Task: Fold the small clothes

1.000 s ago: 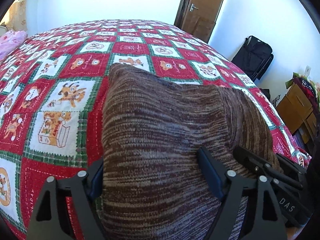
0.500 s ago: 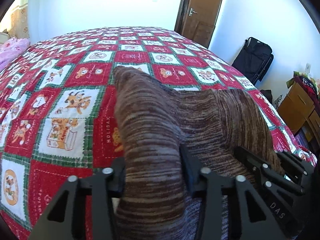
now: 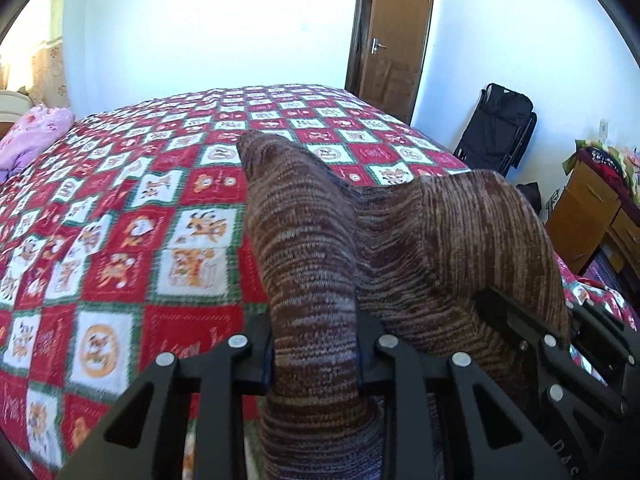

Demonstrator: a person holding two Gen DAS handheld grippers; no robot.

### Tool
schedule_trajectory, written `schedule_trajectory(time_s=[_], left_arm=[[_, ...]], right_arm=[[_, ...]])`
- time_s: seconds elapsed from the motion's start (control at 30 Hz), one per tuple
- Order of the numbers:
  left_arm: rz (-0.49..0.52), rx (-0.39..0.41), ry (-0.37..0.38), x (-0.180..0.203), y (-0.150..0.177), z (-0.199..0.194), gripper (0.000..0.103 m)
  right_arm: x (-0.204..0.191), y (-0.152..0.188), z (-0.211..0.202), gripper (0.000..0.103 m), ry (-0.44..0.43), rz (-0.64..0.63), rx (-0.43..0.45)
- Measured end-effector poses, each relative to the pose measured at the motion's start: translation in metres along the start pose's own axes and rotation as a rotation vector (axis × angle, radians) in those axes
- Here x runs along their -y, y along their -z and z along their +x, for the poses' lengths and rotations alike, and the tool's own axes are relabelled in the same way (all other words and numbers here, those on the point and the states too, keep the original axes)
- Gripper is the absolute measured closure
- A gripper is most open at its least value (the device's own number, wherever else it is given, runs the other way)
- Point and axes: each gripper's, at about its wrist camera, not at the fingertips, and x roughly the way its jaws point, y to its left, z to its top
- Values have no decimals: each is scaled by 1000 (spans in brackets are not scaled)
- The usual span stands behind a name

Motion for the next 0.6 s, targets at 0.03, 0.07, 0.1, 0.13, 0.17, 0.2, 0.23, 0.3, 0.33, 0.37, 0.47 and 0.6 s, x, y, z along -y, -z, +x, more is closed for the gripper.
schedule_trajectory(time_s=[0.03, 0.07, 0.1, 0.13, 0.17, 0.2, 0.23, 0.3, 0.33, 0.37, 0.47, 0.6], left_arm=[[-1, -3, -2, -2, 3, -5, 74], [-1, -7, -4, -3, 6, -9, 74], [2, -11, -6, -3, 8, -11, 74], [6, -14, -7, -3, 11, -14, 74], [10, -15, -9, -3, 13, -16, 74], [16, -17, -13, -3, 15, -19, 74], [21, -16, -15, -2, 18, -22, 74], [28, -17, -15, -2, 22, -27, 74], [31, -17, -13, -2, 24, -30, 74], [31, -16, -11, -2, 25, -33, 74], [27, -10, -9, -6, 30, -43, 74], [33, -9, -10, -10, 37, -55, 74]], right_arm=[[-3, 1, -3, 84, -5, 4, 3], [-5, 3, -8, 84, -11, 8, 3], [-7, 4, -11, 84, -15, 12, 4], [-10, 5, -15, 84, -17, 17, 4], [-12, 7, -17, 84, -20, 22, 4], [-13, 8, -20, 84, -23, 28, 2], [-14, 10, -23, 84, -27, 36, -1], [-17, 13, -29, 84, -36, 53, -10], [-17, 15, -32, 84, -39, 60, -11], [-18, 17, -35, 84, -44, 68, -13], [-24, 23, -47, 84, -58, 84, -12], [-32, 28, -57, 84, -80, 93, -11]])
